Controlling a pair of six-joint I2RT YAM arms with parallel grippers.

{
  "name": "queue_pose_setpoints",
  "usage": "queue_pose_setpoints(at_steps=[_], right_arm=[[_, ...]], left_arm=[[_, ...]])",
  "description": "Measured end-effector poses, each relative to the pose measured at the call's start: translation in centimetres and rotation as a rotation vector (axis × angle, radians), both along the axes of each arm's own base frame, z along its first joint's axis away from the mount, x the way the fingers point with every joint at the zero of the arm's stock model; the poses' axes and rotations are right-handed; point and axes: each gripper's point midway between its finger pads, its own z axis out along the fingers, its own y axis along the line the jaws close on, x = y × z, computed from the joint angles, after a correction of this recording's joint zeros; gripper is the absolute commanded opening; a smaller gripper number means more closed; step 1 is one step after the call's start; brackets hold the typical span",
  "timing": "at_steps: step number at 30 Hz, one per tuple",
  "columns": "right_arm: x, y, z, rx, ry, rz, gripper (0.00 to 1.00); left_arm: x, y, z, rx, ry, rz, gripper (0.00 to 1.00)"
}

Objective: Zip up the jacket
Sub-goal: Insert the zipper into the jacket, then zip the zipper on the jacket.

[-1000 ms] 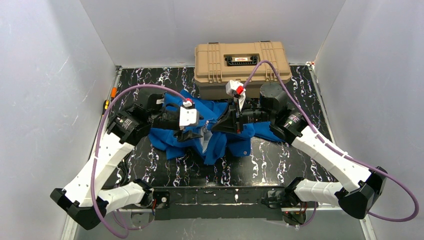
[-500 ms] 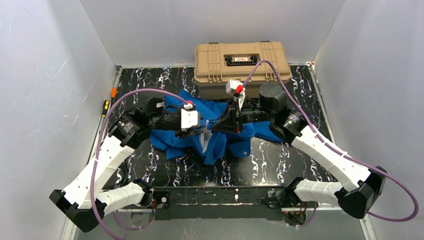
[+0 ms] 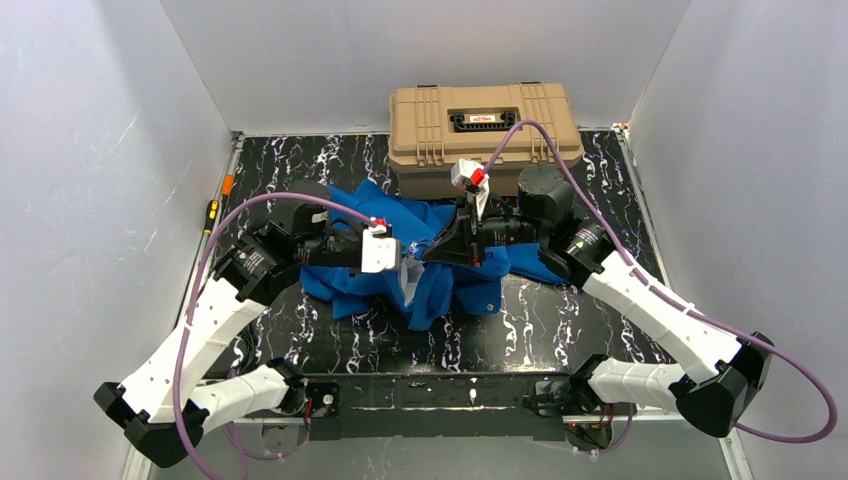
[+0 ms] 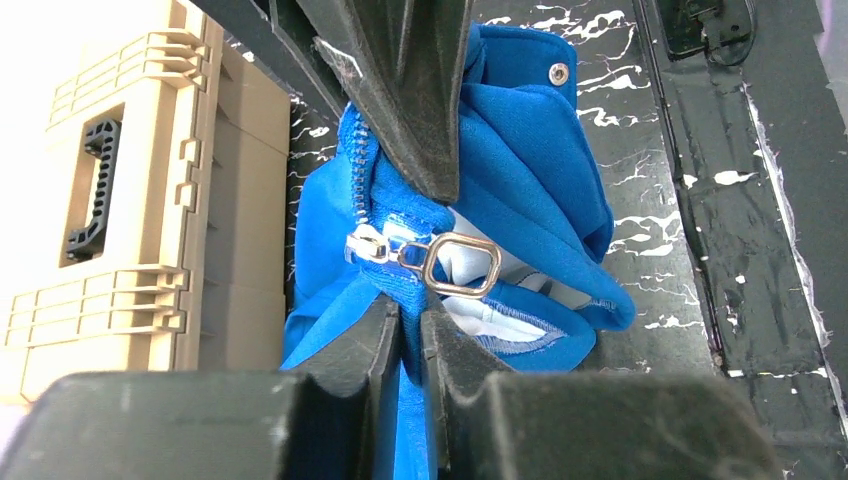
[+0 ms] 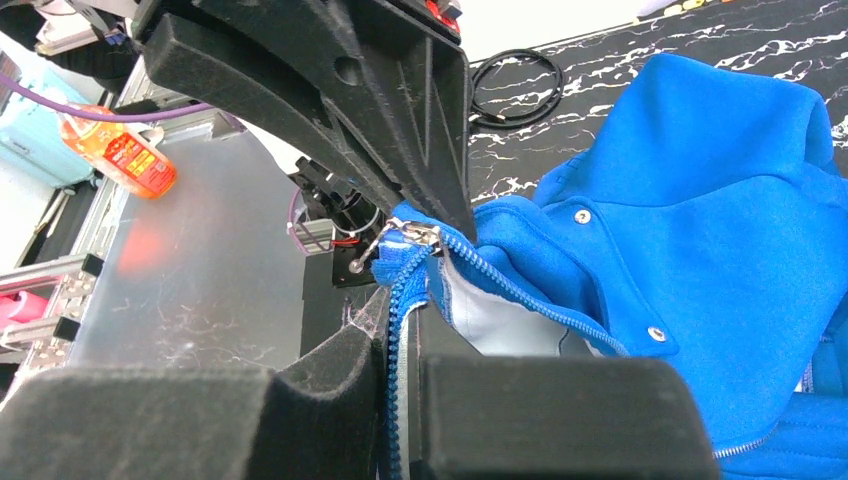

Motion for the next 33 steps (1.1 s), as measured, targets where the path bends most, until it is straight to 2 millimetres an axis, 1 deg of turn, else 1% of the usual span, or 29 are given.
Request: queue_pose_setpoints(at_steps=[3,7,10,12,14,21,24,26,27,32,33], right_arm=[[0.2,0.0,-0.2,-0.01,0.01,-0.014,0.02],[0.8,0.1,-0.7,-0.023,0.024,-0.04,0.17],[1.3,0.3,-1.0,-0.033,0.038,-0.059,0.23],[1.6,0.5,-1.3,-0.041,0.052,-0.066,0.28],[1.7,0.6,-1.7,-0.051,0.072,-0.069,0.36],[2.1,0.5,-3.1,-0.114,0.123,-0.098,0.49],[2.4,0.3,-3.0,-0.131,0.117,-0.121,0.53],[2.7,0.2,-2.9,-0.138,0.106,-0.135,0.62],[2.8,0.1,-2.9,-0.144,0.101,-0.141,0.64],[3.3,-0.6,-4.2,-0.202,0.064,-0.171,0.69],[3.4,-0.9,-4.4,-0.211,0.052,-0.18,0.78]], left_arm=[[-0.1,0.1,0.1,0.0,-0.014,-0.005,0.0],[-0.2,0.2,0.1,0.002,-0.02,-0.004,0.0],[-0.2,0.2,-0.2,0.004,-0.005,0.003,0.0],[-0.2,0.1,-0.8,0.012,0.011,0.004,0.0],[-0.2,0.1,-1.6,0.024,0.026,0.004,0.0],[0.6,0.1,-4.4,0.088,0.073,0.027,0.0],[0.9,-0.2,-5.2,0.107,0.1,0.029,0.0],[0.9,-0.3,-5.7,0.115,0.121,0.028,0.0],[0.7,-0.4,-6.0,0.12,0.14,0.025,0.0],[0.1,-0.8,-7.2,0.132,0.247,0.015,0.0],[0.0,-0.9,-7.3,0.13,0.267,0.016,0.0]])
